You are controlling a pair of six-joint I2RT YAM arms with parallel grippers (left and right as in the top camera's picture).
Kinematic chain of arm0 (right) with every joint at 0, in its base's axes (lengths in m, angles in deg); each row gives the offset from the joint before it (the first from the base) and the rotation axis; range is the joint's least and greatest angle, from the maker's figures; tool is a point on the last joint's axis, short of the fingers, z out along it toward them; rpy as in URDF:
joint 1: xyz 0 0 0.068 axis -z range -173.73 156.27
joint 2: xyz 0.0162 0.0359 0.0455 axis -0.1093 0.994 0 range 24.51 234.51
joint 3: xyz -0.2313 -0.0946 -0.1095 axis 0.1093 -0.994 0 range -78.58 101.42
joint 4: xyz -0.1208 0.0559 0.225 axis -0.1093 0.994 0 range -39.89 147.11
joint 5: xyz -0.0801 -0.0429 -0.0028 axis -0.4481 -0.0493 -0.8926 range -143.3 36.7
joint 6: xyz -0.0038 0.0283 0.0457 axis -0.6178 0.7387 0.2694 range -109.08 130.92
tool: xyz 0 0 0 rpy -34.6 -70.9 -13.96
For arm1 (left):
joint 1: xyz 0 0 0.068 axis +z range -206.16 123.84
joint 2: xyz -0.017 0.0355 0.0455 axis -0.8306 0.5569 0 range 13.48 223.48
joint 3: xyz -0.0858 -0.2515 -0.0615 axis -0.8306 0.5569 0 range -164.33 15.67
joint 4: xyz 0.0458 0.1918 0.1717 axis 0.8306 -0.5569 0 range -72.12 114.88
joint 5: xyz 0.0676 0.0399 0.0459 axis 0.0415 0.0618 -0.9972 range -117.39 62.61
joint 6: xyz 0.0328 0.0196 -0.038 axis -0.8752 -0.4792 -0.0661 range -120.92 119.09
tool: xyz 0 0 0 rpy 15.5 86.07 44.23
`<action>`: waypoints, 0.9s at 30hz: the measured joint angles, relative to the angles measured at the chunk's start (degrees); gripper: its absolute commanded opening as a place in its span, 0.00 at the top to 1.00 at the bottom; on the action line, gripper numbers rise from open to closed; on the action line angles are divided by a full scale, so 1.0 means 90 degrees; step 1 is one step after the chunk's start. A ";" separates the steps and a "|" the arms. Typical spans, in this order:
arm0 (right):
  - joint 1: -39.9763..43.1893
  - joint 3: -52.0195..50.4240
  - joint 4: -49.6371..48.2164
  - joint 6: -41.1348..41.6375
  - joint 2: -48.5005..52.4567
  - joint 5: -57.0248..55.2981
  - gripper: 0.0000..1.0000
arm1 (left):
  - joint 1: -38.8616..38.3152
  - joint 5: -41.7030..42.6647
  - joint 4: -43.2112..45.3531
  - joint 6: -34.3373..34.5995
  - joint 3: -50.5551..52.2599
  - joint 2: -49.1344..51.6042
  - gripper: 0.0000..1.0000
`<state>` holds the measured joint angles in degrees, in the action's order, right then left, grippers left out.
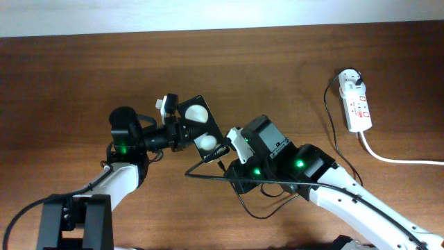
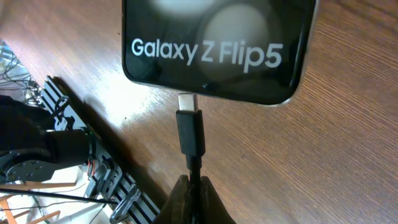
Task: Plug charger to phone and switch on socket
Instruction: 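Carry the plug to the phone and push it into the bottom port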
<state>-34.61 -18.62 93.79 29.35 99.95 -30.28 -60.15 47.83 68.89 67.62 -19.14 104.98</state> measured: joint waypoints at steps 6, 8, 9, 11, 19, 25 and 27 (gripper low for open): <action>0.0000 0.0000 -0.0032 0.0119 0.0000 -0.0002 0.96 | 0.0024 0.0005 -0.0002 -0.0002 0.0000 0.0000 1.00; 0.0000 0.0000 -0.0029 0.0126 0.0000 -0.0002 0.96 | 0.0024 0.0005 0.0000 0.0002 0.0000 0.0000 1.00; 0.0000 0.0000 -0.0024 0.0148 0.0000 -0.0002 0.96 | 0.0024 0.0007 -0.0002 0.0010 0.0000 0.0000 1.00; 0.0000 0.0000 -0.0019 0.0153 0.0000 -0.0002 0.96 | 0.0024 0.0007 0.0000 0.0027 0.0000 0.0000 1.00; 0.0000 0.0000 -0.0019 0.0223 0.0000 0.0000 0.96 | 0.0024 0.0109 -0.0005 0.0027 0.0000 0.0000 1.00; 0.0000 0.0000 -0.0075 0.0240 0.0000 0.0027 0.96 | 0.0032 0.0124 -0.0002 0.0029 -0.0002 0.0000 1.00; 0.0000 -0.0010 -0.0151 0.0240 0.0000 0.0046 0.96 | 0.0053 0.0124 -0.0002 0.0029 -0.0005 0.0000 1.00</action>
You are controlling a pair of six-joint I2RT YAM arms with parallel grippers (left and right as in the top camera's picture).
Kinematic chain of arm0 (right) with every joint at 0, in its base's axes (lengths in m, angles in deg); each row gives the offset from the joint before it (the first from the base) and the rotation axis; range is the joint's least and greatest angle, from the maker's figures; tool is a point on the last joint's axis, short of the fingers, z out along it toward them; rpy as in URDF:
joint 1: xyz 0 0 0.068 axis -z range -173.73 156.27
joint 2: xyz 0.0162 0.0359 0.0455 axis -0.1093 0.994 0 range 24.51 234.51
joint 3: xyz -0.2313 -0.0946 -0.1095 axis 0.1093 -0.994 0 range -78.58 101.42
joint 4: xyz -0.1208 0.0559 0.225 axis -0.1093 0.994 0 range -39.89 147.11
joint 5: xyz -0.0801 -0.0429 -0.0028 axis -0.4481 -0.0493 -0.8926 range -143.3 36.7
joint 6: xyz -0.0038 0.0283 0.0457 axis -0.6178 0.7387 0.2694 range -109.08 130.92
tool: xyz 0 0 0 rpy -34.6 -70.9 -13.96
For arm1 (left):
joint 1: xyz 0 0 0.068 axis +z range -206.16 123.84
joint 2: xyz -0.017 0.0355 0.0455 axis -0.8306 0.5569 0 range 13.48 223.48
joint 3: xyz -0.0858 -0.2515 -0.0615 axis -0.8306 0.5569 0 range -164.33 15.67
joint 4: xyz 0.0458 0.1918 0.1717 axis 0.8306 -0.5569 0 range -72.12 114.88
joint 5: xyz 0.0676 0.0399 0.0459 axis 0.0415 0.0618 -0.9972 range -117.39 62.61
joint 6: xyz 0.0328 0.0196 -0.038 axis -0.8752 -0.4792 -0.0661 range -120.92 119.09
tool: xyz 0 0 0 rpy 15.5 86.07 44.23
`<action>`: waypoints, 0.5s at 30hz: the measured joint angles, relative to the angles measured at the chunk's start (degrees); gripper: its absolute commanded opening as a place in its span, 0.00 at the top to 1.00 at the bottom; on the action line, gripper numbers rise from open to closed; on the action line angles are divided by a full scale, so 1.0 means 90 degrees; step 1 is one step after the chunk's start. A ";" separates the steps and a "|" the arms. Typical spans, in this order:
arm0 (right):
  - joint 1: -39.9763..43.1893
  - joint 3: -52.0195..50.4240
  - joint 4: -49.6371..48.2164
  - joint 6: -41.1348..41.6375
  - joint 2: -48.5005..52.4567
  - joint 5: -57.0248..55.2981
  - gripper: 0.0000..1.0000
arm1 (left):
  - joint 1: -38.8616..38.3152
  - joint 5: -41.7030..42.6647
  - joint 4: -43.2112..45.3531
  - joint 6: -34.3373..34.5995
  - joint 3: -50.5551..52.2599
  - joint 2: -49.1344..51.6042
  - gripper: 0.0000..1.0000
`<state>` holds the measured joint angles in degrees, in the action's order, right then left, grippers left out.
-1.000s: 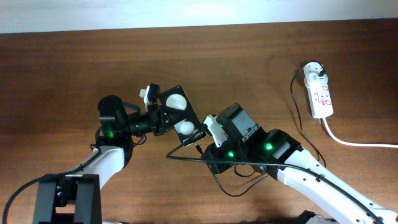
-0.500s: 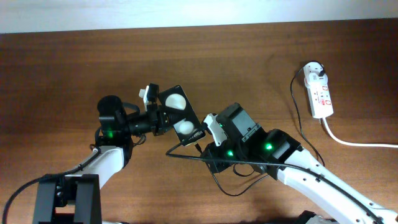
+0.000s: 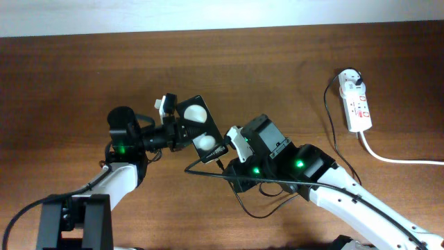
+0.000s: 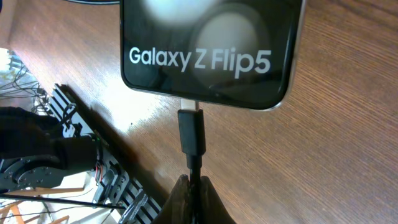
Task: Plug charger to phone and switch on socket
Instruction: 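Carry the plug to the phone and push it into the bottom port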
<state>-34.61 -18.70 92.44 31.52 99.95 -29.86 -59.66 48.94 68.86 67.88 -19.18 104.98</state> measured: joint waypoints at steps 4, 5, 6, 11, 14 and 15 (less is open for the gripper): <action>-0.0012 -0.0027 -0.0177 0.0005 0.0002 0.0017 0.96 | 0.0036 0.0022 0.0005 -0.0015 -0.0061 0.0000 1.00; -0.0012 -0.0032 -0.0257 0.0005 0.0000 0.0024 0.96 | 0.0041 0.0032 0.0005 -0.0029 -0.0066 0.0000 1.00; -0.0019 -0.0036 -0.0299 0.0005 0.0000 0.0029 0.96 | 0.0041 0.0049 0.0005 -0.0029 -0.0066 0.0000 1.00; -0.0041 -0.0109 -0.0423 0.0024 0.0002 0.0036 0.96 | -0.0039 0.0095 0.0032 -0.0253 -0.0107 0.0000 1.00; -0.0063 -0.0121 -0.0517 -0.0002 0.0002 -0.0073 0.96 | -0.0097 0.0202 0.0053 -0.0413 -0.0160 0.0000 1.00; -0.0066 -0.0141 -0.0571 -0.0034 0.0007 -0.0083 0.96 | -0.0095 0.0206 0.0053 -0.0466 -0.0175 0.0000 1.00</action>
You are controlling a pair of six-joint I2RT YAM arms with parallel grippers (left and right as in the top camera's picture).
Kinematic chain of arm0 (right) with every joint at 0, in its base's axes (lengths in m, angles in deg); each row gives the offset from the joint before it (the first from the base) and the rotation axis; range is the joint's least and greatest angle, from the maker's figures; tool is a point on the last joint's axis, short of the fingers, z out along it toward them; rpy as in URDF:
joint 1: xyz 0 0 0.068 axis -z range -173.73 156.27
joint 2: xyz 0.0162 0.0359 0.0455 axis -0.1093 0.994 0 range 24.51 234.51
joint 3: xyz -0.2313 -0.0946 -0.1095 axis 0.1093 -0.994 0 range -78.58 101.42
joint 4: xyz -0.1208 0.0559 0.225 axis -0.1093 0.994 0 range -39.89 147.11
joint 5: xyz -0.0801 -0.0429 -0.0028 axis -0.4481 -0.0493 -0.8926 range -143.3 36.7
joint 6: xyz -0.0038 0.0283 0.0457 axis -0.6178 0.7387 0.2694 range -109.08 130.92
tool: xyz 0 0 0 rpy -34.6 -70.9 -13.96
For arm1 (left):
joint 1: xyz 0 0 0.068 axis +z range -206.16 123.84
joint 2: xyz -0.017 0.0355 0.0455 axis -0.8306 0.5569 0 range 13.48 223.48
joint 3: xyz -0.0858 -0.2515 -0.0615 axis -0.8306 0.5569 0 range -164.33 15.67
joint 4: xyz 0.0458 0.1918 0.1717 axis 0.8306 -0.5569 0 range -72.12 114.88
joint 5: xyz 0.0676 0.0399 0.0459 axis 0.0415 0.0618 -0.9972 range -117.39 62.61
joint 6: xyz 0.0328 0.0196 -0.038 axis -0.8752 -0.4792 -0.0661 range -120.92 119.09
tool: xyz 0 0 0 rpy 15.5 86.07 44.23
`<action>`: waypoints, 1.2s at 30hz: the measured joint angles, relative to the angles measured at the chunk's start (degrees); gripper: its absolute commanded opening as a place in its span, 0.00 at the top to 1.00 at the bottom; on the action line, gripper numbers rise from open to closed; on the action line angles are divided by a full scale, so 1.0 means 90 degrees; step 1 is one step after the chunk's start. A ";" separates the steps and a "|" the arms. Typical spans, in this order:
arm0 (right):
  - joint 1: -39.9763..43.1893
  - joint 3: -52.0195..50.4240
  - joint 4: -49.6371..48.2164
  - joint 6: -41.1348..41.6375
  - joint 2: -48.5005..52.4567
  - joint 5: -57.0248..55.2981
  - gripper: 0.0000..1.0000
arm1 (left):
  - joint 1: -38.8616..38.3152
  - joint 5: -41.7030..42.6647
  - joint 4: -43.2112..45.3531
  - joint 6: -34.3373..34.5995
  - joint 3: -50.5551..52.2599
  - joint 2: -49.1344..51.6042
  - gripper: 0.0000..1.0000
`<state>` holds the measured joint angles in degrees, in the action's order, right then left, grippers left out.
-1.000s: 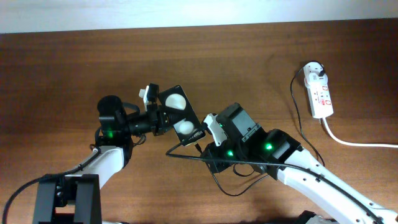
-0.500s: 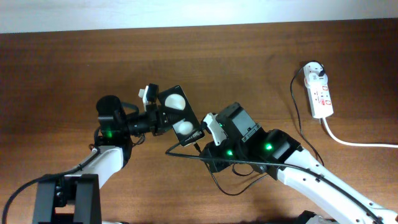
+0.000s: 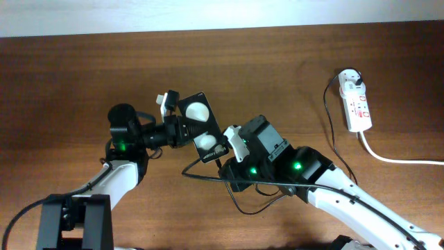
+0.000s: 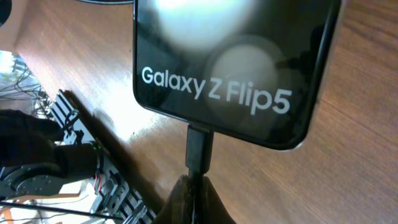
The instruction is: Plug charger to phone and switch on socket
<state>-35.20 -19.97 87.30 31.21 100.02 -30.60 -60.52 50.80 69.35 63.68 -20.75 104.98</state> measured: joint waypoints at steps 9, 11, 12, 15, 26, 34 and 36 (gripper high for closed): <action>-0.0036 0.0000 0.0005 -0.0328 0.0049 -0.0090 0.95 | 0.0005 0.0056 0.0010 -0.0481 0.0056 0.0000 1.00; -0.0036 0.0000 -0.0039 -0.0425 0.0070 -0.0100 0.90 | 0.0017 0.0049 0.0019 -0.0585 0.0087 0.0000 1.00; -0.0036 0.0000 -0.0117 -0.0447 0.0073 -0.0158 0.89 | 0.0024 0.0092 0.0015 -0.0634 0.0092 0.0000 1.00; -0.0010 0.0202 -0.0867 -0.0668 0.0066 -0.0350 0.76 | -0.0070 0.0410 -0.0068 -0.0843 0.0267 0.0010 1.00; 0.0015 0.0372 0.0474 -0.0823 -0.1761 -0.0687 0.58 | -0.0335 0.0316 -0.0007 -0.1088 0.0459 0.0012 1.00; 0.0019 0.0454 0.2025 -0.0891 -0.4257 -0.1982 0.01 | -0.0767 -0.0070 0.0168 -0.1044 -0.0597 0.0012 1.00; 0.0019 0.0457 0.2378 -0.0908 -0.4376 -0.2144 0.01 | -0.0889 -0.0163 -0.0583 -0.1154 -0.1268 0.0015 1.00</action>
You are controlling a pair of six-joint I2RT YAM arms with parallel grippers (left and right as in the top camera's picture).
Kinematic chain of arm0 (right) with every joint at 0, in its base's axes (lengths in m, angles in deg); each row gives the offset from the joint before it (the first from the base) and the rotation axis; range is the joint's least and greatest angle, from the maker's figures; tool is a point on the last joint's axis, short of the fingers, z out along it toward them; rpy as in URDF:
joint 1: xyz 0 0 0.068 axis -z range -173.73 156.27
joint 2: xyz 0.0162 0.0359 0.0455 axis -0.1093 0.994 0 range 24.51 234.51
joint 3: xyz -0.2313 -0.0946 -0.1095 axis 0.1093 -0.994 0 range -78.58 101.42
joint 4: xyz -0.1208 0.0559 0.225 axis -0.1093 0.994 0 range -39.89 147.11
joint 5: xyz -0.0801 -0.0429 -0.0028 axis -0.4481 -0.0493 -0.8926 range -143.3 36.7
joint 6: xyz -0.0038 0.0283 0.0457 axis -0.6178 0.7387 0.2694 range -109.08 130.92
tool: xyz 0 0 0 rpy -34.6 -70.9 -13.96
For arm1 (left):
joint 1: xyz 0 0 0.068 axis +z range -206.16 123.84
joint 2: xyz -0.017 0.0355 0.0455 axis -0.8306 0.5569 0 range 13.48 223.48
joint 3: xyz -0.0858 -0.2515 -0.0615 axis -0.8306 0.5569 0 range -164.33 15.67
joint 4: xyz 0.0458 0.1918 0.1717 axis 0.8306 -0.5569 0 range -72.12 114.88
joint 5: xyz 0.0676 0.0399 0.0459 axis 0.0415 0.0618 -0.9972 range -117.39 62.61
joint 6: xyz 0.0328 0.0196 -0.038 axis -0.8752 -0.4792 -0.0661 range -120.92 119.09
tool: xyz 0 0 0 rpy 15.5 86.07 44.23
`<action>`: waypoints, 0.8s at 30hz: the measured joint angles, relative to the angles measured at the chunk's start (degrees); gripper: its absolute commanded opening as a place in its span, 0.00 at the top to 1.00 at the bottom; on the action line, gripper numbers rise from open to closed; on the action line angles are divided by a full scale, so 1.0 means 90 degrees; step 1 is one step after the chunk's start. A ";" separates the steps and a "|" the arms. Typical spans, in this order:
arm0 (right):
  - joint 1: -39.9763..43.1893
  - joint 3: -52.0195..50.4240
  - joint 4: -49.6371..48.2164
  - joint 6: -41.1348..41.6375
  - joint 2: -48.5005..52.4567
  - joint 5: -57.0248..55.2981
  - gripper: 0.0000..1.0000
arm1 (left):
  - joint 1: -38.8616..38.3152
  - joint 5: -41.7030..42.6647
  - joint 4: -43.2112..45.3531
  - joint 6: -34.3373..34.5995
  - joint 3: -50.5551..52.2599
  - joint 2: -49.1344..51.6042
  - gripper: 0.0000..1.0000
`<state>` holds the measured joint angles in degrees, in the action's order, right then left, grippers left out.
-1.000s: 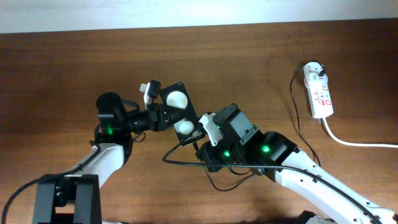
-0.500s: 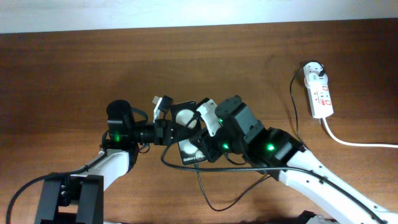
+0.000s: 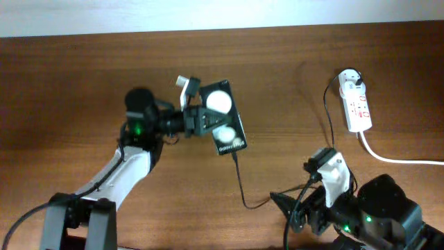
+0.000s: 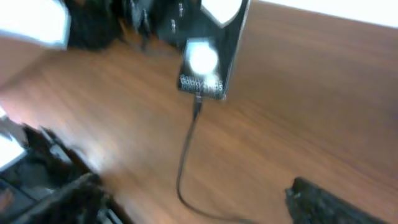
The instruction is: Plug charger to phone and switch on socket
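My left gripper [image 3: 200,119] is shut on the black phone [image 3: 226,123] and holds it tilted above the table; in the blurred right wrist view the phone [image 4: 208,59] sits at top centre. The black charger cable [image 3: 239,182] is plugged into the phone's lower edge and trails down across the wood. In the right wrist view the cable [image 4: 185,149] runs from the phone toward the bottom edge. My right gripper [image 3: 290,214] is open at the table's front, well back from the phone, its fingers [image 4: 323,200] spread wide. The white socket strip [image 3: 357,105] lies at the far right.
A white plug [image 3: 352,80] sits in the strip's far end, and a white lead [image 3: 395,160] runs off right. A dark cable [image 3: 327,118] drops from the strip along the table. The table's front edge lies just below my right arm [image 3: 374,219].
My right gripper has let go of the charger plug, opened, and now sits far back at the front right. The plug stays in the phone. The left gripper holds the phone further right and back.
At first my right gripper held the plug just short of the phone's port, metal tip showing. Then the tip was nearer the port, and then seated in it. Now the cable hangs from the phone by itself and my right gripper is open and away.
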<state>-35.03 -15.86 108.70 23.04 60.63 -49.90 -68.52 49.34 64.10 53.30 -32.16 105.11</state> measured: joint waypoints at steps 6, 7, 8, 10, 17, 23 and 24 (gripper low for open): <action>0.0000 0.0007 0.0597 -0.0005 0.0005 -0.0148 0.01 | -0.0199 -0.1309 -0.3857 -0.1316 -0.1498 0.0039 1.00; 0.0000 0.0010 0.0617 -0.0005 0.0005 -0.0160 0.01 | -0.0279 -0.1664 -0.4682 -0.1707 -0.1831 0.0085 1.00; 0.0000 0.0007 0.0617 -0.0005 0.0005 -0.0163 0.01 | -0.0323 -0.1836 -0.4957 -0.1984 -0.2006 0.0141 1.00; 0.0000 0.0010 0.0631 -0.0005 0.0005 -0.0165 0.01 | -0.0466 -0.2188 -0.6091 -0.2633 -0.2839 0.0515 1.00; 0.0000 0.0007 0.0636 -0.0005 0.0010 -0.0165 0.01 | -0.0692 -0.2397 -0.9078 -0.4622 -0.4760 0.2973 1.00; 0.0000 0.0007 0.0634 -0.0005 0.0010 -0.0165 0.01 | -0.0840 -0.2730 -0.9294 -0.5336 -0.4765 0.4107 1.00; 0.0000 0.0010 0.0636 -0.0007 0.0010 -0.0168 0.01 | -0.0840 -0.2827 -0.9250 -0.5362 -0.4770 0.4199 1.00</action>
<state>-35.03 -15.77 114.43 22.97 60.72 -51.41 -76.08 23.90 -19.15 5.04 -75.09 142.90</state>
